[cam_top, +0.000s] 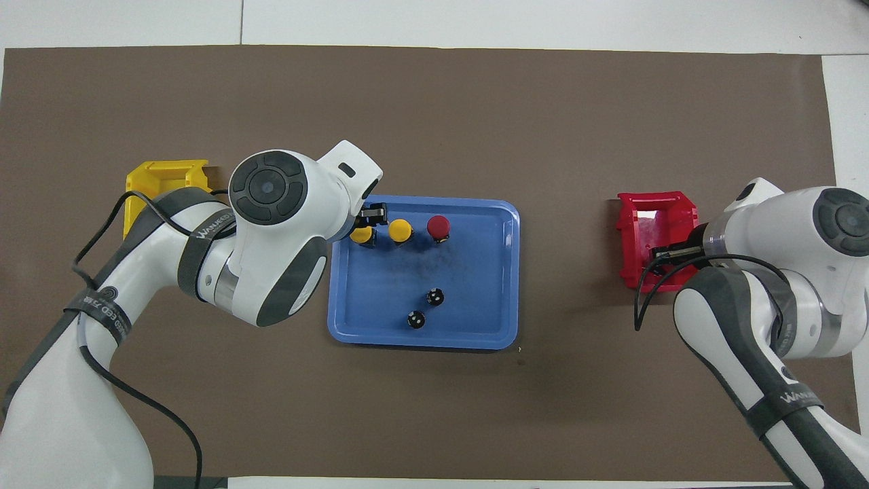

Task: Sort red and yellow buttons by color
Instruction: 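Grasp a yellow button with the left gripper while the right gripper releases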

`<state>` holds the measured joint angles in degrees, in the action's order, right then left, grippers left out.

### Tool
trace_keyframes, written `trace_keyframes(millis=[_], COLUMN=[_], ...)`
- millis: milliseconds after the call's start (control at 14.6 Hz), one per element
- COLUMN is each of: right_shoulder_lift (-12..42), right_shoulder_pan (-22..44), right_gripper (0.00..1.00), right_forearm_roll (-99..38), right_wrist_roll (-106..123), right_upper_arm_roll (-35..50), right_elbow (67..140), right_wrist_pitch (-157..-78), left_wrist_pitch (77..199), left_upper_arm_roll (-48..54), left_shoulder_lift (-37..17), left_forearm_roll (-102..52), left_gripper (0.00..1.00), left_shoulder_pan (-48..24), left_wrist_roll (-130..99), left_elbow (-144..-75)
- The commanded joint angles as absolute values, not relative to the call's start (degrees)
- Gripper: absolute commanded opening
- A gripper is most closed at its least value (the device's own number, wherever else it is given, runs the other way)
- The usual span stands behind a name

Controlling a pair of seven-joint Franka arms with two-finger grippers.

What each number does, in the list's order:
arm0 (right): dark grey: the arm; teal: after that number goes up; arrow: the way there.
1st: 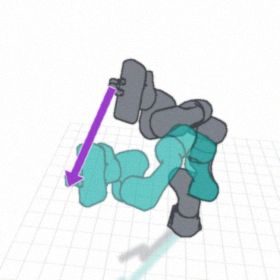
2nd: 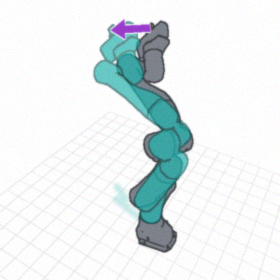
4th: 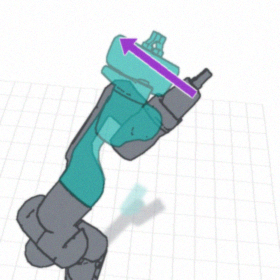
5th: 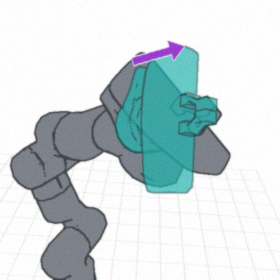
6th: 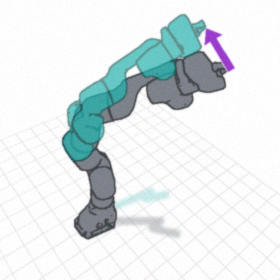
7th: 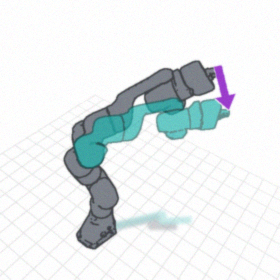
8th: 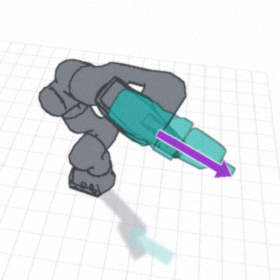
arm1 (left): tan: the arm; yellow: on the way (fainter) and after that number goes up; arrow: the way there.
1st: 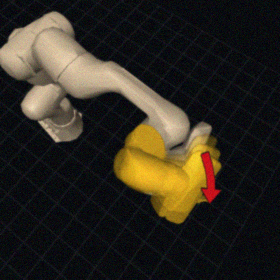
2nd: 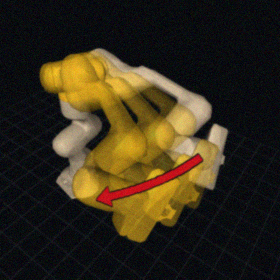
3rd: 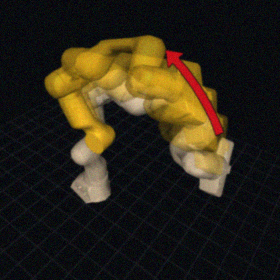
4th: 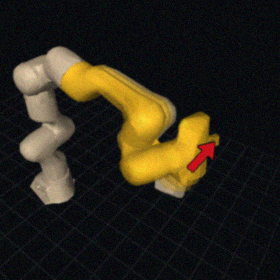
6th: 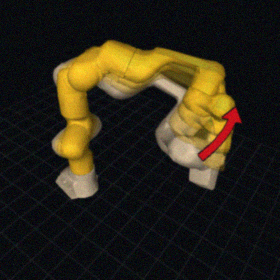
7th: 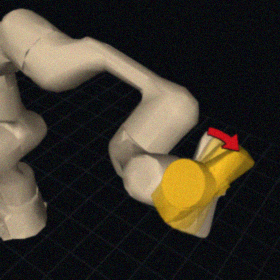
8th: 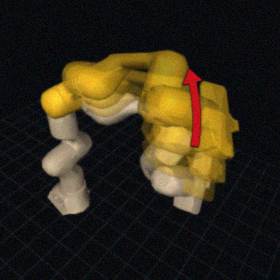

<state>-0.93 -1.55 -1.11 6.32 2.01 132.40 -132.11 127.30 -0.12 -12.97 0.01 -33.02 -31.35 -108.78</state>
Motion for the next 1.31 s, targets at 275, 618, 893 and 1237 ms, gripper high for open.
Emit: trace_keyframes(millis=[275, 618, 893, 1237], right_shoulder_lift=[-1.24, 1.32, 0.62, 2.72], right_shoulder_pan=[-2.11, -1.41, -1.32, -0.62], right_gripper=[0.61, 0.69, 0.74, 0.77], right_forearm_roll=[-1.41, -2.28, -2.37, -2.64], right_wrist_roll=[9.93, 7.74, 3.09, -3.94], right_upper_arm_roll=[2.11, 2.55, 5.01, 10.53], right_elbow=[130.02, 111.91, 102.51, 94.4], right_wrist_pitch=[-129.24, -111.73, -102.07, -98.6], left_wrist_pitch=[129.11, 129.11, 123.0, 108.83], left_upper_arm_roll=[-1.14, -1.14, -1.14, -1.93], left_shoulder_lift=[-14.59, -14.59, -14.33, -8.01], left_forearm_roll=[-0.97, -0.97, -1.49, -1.06], left_gripper=[0.77, 0.03, 0.02, 0.02], left_shoulder_pan=[-35.42, -35.25, -34.46, -26.49], left_wrist_roll=[-32.08, -33.93, -34.37, -30.0], left_elbow=[-110.48, -110.39, -105.75, -100.99])
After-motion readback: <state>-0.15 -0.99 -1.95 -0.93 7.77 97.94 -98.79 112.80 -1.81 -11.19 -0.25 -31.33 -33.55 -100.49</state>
